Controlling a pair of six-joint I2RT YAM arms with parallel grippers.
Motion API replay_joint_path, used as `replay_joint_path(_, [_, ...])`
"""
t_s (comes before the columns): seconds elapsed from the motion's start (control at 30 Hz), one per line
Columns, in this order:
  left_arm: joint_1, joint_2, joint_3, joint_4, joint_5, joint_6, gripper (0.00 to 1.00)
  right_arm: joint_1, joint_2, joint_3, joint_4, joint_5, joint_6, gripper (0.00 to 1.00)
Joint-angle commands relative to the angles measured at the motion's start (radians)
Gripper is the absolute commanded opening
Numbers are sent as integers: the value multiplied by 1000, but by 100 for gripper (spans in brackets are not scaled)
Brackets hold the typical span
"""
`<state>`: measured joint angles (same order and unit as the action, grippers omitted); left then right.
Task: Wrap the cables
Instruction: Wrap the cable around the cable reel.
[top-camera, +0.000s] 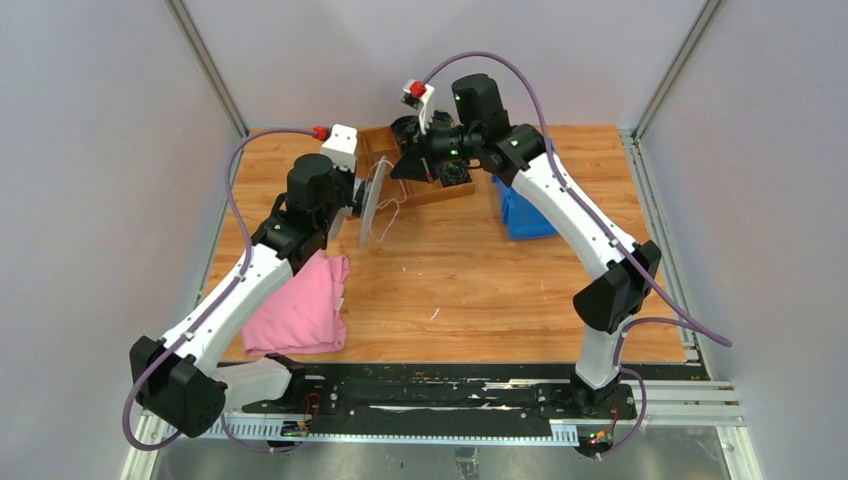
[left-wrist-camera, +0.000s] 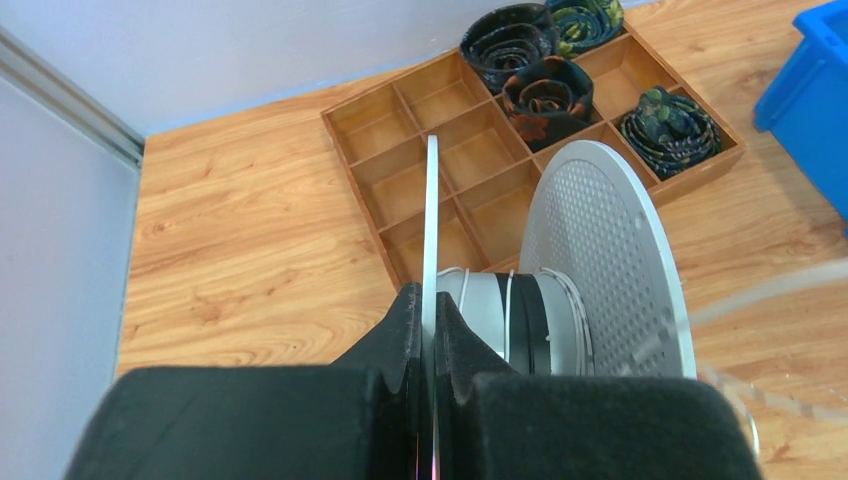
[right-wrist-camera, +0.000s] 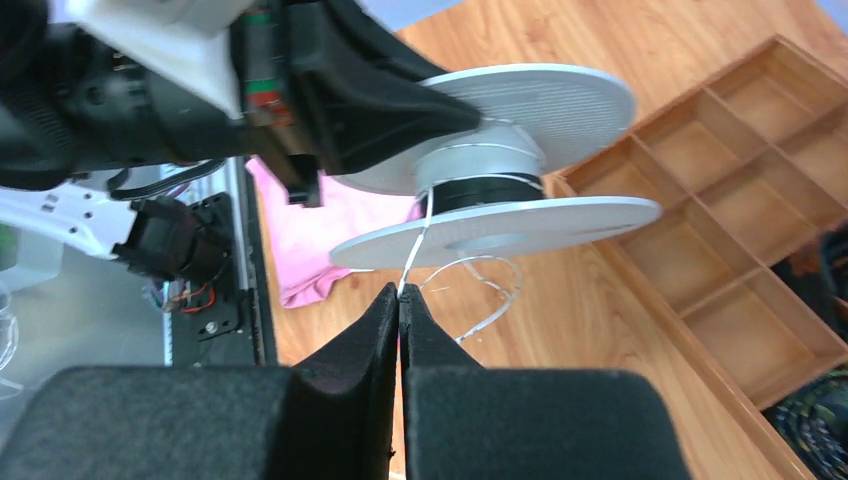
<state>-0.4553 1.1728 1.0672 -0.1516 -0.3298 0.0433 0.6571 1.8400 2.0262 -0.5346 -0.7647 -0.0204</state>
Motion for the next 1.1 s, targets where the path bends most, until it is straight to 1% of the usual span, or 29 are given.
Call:
replay_joint_path(0.0, [-12,-43,0,83,44,49,0,-32,18,67,-40,107,-53,1])
replay_joint_path(0.17, [-13,-50,2,70,78,62,0,-44,23,91,-57,201,-126,1])
replay_joint_path(0.5, [-13,-60,15,32,159,15,0,-61,90,147,-56,398,-244,0])
replay_joint_path(0.67, [-13,-61,27,15,190,-17,0,-72,137,175,-48,440,-280,0])
replay_joint_path(0.97, [-13,-66,58,-19,208,-39,0,-93,213,157,-28,542,-371,1])
replay_joint_path(1.07, [-13,-65,66,-27,208,-52,0,-95,221,139,-17,545,-383,1])
